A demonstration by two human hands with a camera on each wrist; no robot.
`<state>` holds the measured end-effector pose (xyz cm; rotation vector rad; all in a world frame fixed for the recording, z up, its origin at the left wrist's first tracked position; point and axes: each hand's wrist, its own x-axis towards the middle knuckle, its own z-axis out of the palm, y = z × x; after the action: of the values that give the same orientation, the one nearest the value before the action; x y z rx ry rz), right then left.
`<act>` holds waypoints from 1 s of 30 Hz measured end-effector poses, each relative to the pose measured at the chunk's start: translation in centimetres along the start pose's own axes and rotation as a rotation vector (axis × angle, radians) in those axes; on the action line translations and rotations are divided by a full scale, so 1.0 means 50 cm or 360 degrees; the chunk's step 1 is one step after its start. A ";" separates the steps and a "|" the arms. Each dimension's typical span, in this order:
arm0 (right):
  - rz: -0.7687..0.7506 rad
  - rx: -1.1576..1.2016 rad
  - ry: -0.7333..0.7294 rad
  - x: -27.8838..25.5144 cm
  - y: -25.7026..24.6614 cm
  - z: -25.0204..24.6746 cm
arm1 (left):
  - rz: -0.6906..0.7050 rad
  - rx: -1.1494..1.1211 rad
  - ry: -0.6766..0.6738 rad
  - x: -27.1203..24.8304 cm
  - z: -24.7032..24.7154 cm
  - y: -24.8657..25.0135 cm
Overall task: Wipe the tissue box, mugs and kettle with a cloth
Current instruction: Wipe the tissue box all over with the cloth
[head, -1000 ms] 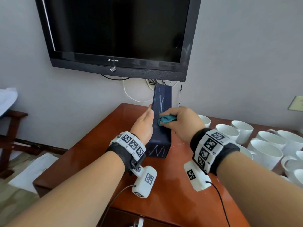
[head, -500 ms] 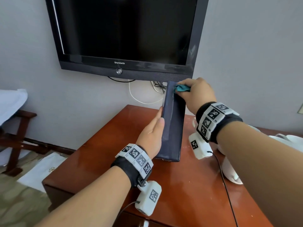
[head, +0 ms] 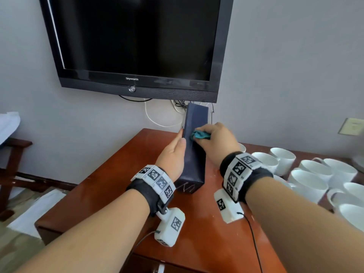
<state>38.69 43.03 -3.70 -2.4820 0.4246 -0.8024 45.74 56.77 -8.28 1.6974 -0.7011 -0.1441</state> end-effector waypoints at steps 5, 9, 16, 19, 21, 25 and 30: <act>-0.0084 -0.0012 -0.0143 -0.073 -0.012 0.021 | -0.0083 -0.0091 0.0143 0.008 -0.007 -0.005; -0.0156 -0.0046 -0.0269 -0.111 -0.023 0.029 | -0.0140 0.0090 0.0224 0.014 -0.013 -0.009; -0.0290 -0.0062 -0.0252 -0.149 0.000 0.025 | -0.0166 -0.0275 0.0306 -0.006 -0.004 -0.009; -0.0326 -0.0043 -0.0213 -0.154 0.003 0.029 | -0.0128 -0.0254 0.0250 -0.008 -0.009 -0.015; -0.0342 -0.0035 -0.0195 -0.151 0.002 0.029 | -0.0102 -0.0199 0.0210 -0.011 -0.011 -0.019; -0.0376 -0.0017 -0.0143 -0.117 -0.004 0.033 | -0.0037 -0.0206 0.0203 -0.024 -0.013 -0.023; -0.0407 0.0024 -0.0039 -0.059 -0.019 0.029 | 0.0050 -0.0206 0.0148 -0.039 -0.022 -0.027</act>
<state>37.43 45.61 -5.57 -2.5614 0.0917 -0.8689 45.15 58.84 -9.78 1.5589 -0.6353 -0.0862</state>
